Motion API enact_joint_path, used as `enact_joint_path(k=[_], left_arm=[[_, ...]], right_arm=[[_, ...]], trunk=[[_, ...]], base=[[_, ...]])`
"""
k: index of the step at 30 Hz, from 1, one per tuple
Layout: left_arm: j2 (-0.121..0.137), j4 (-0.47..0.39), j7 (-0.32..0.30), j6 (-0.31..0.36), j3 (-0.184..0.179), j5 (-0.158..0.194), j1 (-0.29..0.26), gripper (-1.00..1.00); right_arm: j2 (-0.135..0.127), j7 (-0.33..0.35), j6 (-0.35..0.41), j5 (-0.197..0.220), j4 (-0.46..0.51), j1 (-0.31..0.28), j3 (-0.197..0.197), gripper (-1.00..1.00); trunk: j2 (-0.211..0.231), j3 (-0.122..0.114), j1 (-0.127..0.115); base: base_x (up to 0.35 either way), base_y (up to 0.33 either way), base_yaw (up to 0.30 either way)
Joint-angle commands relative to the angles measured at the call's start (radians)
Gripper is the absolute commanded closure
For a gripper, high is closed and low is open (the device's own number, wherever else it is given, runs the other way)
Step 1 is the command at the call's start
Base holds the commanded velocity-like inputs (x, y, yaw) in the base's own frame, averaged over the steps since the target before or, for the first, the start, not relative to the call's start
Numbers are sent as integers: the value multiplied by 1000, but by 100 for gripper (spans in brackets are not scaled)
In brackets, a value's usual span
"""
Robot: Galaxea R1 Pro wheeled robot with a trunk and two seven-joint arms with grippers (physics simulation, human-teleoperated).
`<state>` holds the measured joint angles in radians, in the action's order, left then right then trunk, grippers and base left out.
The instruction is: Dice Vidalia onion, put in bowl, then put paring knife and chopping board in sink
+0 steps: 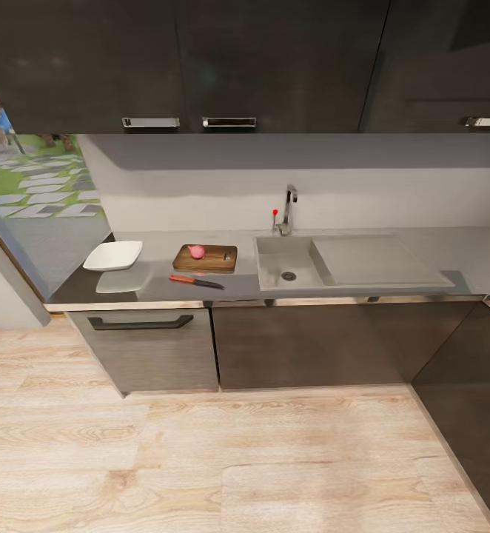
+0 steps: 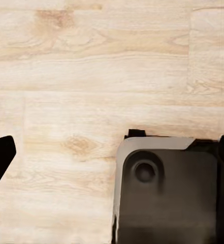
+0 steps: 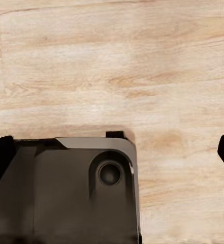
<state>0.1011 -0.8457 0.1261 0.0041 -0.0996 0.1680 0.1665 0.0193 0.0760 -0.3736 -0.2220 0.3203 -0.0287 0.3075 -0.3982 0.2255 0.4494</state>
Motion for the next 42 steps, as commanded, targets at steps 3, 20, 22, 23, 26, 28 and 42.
enact_joint_path(k=[3,20,22,23,26,28,42], left_arm=[[-5,177,9,-19,-5,10,1,-100],[-15,477,12,-18,-1,22,1,-100],[-15,480,12,-18,-1,31,1,-100],[-15,481,12,-18,-2,34,1,-100],[-14,483,12,-17,-2,45,1,-100],[-14,484,12,-17,-2,51,1,-100],[-16,483,12,-18,1,54,1,-100]], right_arm=[[7,7,-2,-4,-45,0,9,-100],[6,7,-4,-3,-58,0,9,-100],[7,7,-3,-3,-58,0,9,-100],[7,7,-3,-3,-58,0,9,-100],[6,7,-4,-3,-58,-1,10,-100],[6,7,-4,-3,-58,-1,11,-100],[51,12,-4,-5,-58,-1,9,-100]], trunk=[[-2,1,1],[-2,1,1],[-2,1,1],[-2,1,1],[-2,1,1],[-2,1,1],[-2,1,1]], base=[[0,0,0],[0,0,0],[0,0,0],[0,0,0],[0,0,0],[0,0,0],[0,0,0]])
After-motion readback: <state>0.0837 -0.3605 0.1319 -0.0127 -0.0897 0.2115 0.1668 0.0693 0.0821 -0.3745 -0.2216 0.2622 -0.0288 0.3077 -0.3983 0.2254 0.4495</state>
